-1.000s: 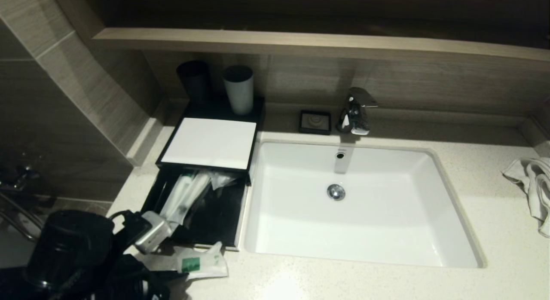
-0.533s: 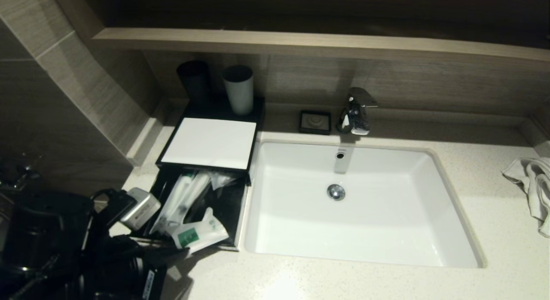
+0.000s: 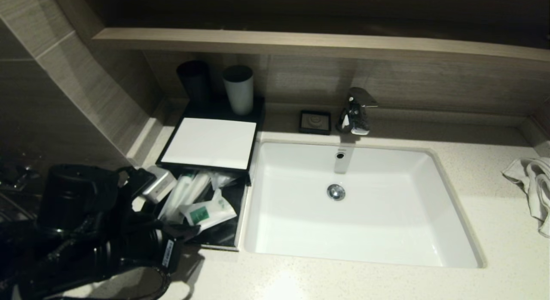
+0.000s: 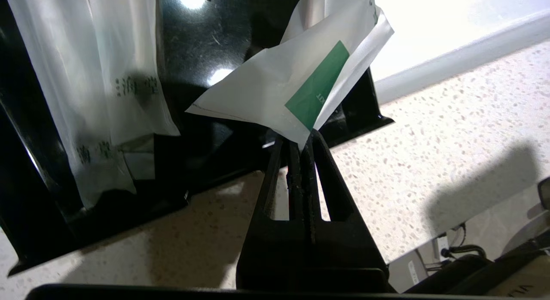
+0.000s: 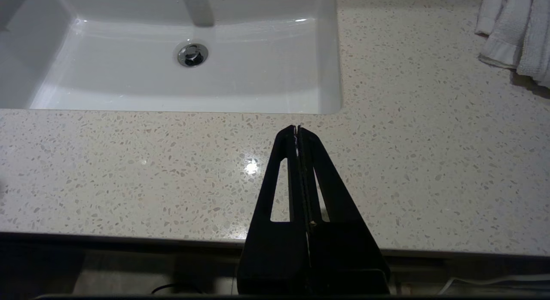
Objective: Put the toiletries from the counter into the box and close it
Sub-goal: Place the bathroom toiletry into the drawer
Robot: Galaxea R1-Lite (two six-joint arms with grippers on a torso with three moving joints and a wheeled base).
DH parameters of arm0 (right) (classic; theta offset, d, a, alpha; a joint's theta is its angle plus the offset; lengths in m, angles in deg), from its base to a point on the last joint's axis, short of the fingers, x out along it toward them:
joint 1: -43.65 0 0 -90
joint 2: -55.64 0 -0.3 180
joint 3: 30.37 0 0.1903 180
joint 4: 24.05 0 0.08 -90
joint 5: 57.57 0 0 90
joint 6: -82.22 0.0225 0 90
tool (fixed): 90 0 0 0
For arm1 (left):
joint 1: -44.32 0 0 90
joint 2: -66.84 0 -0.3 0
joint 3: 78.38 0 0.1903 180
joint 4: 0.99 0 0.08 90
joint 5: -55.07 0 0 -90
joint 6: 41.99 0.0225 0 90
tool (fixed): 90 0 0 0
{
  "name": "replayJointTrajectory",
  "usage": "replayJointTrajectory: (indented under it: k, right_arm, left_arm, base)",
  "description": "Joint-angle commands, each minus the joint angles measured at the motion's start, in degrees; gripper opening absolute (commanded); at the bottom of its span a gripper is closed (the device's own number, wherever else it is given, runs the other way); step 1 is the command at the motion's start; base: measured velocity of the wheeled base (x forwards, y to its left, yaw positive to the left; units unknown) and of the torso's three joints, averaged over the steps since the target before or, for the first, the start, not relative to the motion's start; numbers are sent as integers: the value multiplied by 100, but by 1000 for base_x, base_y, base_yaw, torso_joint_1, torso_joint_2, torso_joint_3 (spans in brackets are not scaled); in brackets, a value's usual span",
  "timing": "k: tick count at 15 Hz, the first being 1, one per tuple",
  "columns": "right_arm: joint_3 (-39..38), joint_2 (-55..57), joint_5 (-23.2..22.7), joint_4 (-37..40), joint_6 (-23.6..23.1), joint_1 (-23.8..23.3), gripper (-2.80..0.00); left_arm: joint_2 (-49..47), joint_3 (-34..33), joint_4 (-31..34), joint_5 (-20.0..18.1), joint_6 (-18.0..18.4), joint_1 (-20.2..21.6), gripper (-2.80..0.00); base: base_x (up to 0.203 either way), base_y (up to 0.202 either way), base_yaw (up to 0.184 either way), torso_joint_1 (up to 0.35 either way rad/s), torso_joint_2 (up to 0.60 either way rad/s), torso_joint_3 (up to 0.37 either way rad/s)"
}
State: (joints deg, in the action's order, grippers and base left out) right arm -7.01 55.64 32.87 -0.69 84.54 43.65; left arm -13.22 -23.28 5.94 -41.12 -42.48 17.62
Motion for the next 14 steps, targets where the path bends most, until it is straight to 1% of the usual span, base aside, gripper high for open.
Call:
replayJointTrajectory:
  k: [1, 3, 5, 6, 7, 11, 14]
  right_arm:
    - [0, 9, 0, 0, -3, 0, -280]
    - [0, 9, 0, 0, -3, 0, -280]
    - [0, 9, 0, 0, 6, 0, -280]
    - [0, 9, 0, 0, 6, 0, -280]
    - [0, 9, 0, 0, -3, 0, -280]
    - [0, 9, 0, 0, 6, 0, -280]
    - [0, 9, 0, 0, -2, 0, -280]
  left_arm:
    - [-537, 239, -15, 1, 181, 77, -280]
    - [-787, 448, -21, 4, 244, 140, -280]
    - [-994, 572, -23, 4, 270, 288, -280]
    - [-1062, 619, -44, -4, 349, 347, -280]
    - [-1116, 631, -117, -5, 421, 391, -280]
    - [-1314, 623, -538, -14, 453, 490, -280]
    - [-1268, 648, -562, -14, 462, 490, -280]
  base:
    - [0, 0, 0, 0, 0, 0]
    - [0, 0, 0, 0, 0, 0]
    - [0, 0, 0, 0, 0, 0]
    - [0, 0, 0, 0, 0, 0]
    - [0, 0, 0, 0, 0, 0]
    - [0, 0, 0, 0, 0, 0]
    - [0, 0, 0, 0, 0, 0]
